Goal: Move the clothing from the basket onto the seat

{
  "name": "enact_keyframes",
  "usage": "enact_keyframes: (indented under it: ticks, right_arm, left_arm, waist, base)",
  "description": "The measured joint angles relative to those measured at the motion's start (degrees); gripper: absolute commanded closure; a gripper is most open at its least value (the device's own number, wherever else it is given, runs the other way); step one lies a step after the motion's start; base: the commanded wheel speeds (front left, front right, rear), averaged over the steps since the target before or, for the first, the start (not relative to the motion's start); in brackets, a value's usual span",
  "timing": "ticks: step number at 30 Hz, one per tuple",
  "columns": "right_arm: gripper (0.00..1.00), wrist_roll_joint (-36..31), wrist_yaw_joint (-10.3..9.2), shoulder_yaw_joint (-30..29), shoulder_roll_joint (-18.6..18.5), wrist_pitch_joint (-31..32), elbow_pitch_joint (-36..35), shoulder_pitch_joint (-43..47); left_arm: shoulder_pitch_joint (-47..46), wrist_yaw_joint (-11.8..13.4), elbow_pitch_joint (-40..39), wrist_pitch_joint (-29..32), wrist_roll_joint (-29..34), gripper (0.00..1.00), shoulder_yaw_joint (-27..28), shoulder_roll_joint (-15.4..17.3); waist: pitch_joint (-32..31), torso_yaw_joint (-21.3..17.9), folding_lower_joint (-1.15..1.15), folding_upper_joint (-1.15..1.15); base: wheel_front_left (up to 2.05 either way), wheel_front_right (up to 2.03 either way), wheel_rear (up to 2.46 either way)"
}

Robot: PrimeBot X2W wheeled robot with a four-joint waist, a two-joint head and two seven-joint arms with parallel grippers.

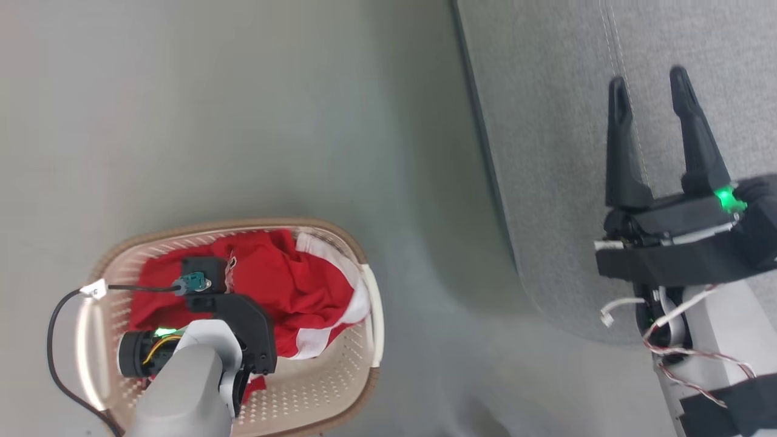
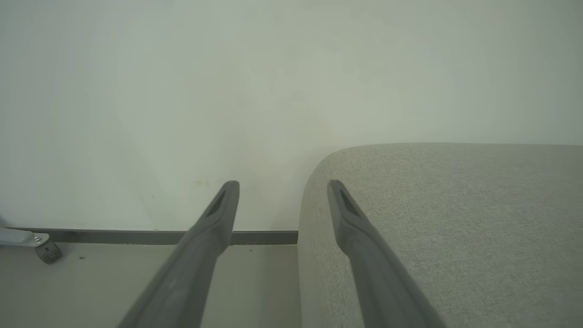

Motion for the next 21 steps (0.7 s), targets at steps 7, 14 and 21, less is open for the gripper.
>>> enact_keyframes:
  ticks: [7, 14, 21]
  right_arm:
    - [0.00, -0.31, 0.52, -0.37, -1.03, 0.00, 1.67, 2.61]
    - [0.00, -0.31, 0.93, -0.44, -1.04, 0.00, 3.55, 5.05]
    - [0.00, -0.30, 1.00, -1.00, -1.20, 0.00, 5.13, 8.90]
  left_arm:
    - [2.63, -1.22, -2.48, -3.20, -3.68, 1.00, -0.38, -0.10]
    - [6.49, -1.96, -6.83, -7.44, -9.34, 1.00, -2.38, -0.14]
    - [9.61, -2.16, -9.77, -11.32, -11.55, 1.00, -4.81, -0.18]
  waist:
    - [-3.58, 2.73, 0.00, 0.00]
    - [-8.34, 5.51, 0.00, 0.00]
    - [-13.39, 8.12, 0.00, 0.00]
  base:
    - [0.00, 0.00, 0.00]
    - [0.00, 0.00, 0.00]
    - [0.00, 0.00, 0.00]
